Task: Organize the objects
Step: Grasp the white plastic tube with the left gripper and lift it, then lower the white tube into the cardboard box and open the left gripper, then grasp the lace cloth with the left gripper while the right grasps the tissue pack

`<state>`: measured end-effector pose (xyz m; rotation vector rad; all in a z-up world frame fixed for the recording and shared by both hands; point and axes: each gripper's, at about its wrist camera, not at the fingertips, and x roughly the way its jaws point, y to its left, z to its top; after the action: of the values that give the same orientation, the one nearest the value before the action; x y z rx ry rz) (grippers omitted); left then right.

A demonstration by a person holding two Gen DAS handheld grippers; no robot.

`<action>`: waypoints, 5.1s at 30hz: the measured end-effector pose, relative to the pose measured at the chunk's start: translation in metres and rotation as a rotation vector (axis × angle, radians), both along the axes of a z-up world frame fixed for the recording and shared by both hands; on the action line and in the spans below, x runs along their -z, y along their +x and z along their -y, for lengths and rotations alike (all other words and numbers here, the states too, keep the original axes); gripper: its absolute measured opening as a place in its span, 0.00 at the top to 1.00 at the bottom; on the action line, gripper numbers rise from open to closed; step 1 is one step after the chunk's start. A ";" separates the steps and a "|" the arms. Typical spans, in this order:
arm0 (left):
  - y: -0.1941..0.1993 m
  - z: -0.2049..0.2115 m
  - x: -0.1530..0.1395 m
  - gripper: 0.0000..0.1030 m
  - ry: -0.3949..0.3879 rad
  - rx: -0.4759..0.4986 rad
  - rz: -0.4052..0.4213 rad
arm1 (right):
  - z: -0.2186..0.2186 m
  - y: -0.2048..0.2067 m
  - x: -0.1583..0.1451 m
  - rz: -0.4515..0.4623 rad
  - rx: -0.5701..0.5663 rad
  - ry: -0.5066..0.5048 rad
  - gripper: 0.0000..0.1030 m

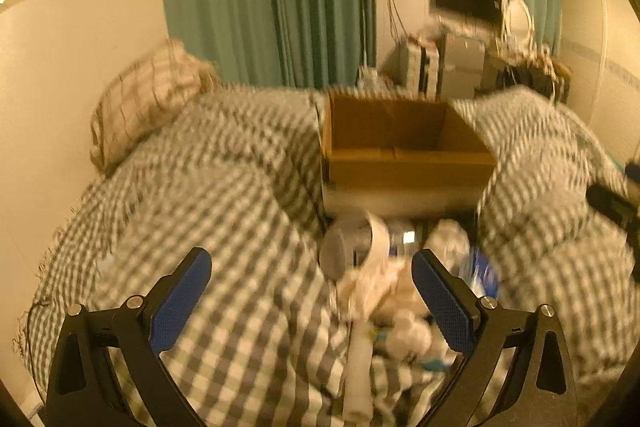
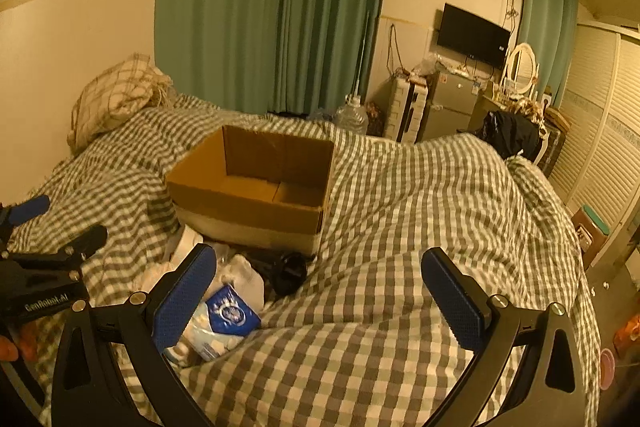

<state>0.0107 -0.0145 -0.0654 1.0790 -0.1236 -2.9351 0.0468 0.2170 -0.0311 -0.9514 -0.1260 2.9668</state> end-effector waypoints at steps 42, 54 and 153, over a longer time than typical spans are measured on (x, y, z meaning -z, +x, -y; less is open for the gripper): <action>0.020 0.042 -0.014 0.96 0.171 0.187 0.112 | 0.048 -0.032 0.051 0.191 -0.162 0.089 0.00; 0.016 0.020 0.012 0.84 0.162 0.234 0.198 | 0.074 -0.054 0.103 0.389 -0.291 0.103 0.09; -0.053 0.023 0.035 0.00 0.108 0.068 0.111 | 0.039 -0.082 0.082 0.331 -0.317 -0.045 0.07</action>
<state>-0.0423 -0.0372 -0.1005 1.2770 -0.0020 -2.9723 -0.0353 0.1779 -0.1127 -1.5581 -0.2371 3.0646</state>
